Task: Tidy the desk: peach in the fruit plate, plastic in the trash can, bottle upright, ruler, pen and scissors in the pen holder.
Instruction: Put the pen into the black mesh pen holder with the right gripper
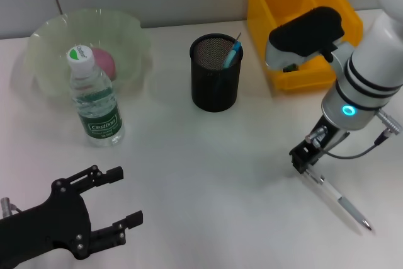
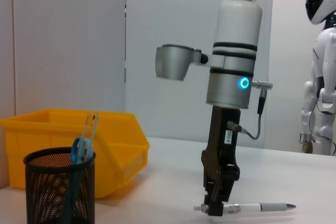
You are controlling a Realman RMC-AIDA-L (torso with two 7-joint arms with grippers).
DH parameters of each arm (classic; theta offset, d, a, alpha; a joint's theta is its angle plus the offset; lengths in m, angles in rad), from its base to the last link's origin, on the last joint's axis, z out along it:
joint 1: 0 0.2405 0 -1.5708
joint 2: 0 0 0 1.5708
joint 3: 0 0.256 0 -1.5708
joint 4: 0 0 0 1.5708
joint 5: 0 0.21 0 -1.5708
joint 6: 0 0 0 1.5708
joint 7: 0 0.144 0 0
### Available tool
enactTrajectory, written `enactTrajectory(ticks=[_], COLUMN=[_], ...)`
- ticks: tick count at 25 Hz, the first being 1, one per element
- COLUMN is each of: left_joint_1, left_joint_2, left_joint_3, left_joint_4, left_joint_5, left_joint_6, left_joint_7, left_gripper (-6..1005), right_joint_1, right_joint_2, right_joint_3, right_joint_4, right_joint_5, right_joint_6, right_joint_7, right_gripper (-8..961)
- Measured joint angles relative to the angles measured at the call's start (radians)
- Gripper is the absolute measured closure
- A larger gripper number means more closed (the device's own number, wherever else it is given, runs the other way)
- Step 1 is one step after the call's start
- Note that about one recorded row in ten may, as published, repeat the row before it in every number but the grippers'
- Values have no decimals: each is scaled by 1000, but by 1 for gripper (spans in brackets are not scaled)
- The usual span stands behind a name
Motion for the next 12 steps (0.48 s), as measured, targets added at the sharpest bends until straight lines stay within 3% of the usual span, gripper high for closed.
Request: enactTrajectory(ticks=[5, 7, 8, 12], left_joint_1=[0, -1, -1, -3], left_joint_2=[0, 0, 0, 0], left_joint_3=[0, 0, 0, 0], left_joint_4=[1, 2, 2, 3], left_joint_5=[-1, -2, -2, -4], left_joint_6=[1, 1, 1, 1], left_joint_7=[0, 0, 0, 0], left_gripper=[215, 215, 215, 215], right_joint_1=[-24, -50, -50, -78], right_joint_2=[-3, -6, -6, -8], right_joint_3=[25, 55, 55, 62], right_joint_4=[-137, -278, -278, -480], right_joint_5=[1, 1, 1, 2], right_joint_6=[-24, -22, -22, 17], right_joint_7=[0, -4, -4, -9], right_gripper=[783, 782, 782, 782])
